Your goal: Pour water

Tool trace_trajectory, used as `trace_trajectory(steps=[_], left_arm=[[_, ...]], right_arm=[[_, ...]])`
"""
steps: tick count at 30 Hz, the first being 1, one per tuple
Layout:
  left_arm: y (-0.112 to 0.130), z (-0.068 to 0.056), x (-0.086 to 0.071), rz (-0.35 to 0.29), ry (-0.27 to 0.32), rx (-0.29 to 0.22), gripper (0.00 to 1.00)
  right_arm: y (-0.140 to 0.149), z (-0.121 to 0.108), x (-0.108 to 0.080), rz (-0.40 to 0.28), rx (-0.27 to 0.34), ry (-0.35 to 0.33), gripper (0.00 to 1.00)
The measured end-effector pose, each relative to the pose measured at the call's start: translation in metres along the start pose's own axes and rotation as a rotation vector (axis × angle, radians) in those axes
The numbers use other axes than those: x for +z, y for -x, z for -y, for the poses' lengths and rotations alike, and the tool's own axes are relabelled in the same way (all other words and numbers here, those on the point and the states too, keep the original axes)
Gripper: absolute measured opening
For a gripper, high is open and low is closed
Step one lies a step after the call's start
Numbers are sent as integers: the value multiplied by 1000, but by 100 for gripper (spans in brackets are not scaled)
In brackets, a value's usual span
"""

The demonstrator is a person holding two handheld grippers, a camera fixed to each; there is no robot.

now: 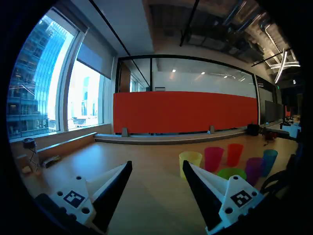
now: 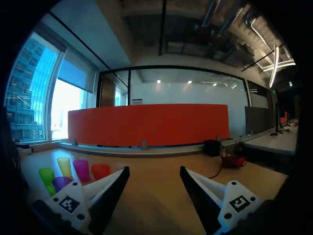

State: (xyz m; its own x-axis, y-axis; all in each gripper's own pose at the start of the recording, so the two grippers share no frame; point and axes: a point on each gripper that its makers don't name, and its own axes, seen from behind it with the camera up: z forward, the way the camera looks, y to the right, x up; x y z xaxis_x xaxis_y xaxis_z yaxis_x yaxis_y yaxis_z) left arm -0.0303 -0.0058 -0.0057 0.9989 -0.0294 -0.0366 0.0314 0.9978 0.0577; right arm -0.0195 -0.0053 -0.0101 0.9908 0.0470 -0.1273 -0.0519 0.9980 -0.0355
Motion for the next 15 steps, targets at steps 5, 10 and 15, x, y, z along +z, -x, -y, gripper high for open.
trace_trajectory(steps=[5,10,15], left_arm=[[0,0,0,0,0,0,96],[0,0,0,0,0,0,96],[0,0,0,0,0,0,96]], right_arm=[[8,-3,2,11,-8,3,100],[17,-7,3,29,-10,8,100],[21,-7,3,41,-22,3,100]])
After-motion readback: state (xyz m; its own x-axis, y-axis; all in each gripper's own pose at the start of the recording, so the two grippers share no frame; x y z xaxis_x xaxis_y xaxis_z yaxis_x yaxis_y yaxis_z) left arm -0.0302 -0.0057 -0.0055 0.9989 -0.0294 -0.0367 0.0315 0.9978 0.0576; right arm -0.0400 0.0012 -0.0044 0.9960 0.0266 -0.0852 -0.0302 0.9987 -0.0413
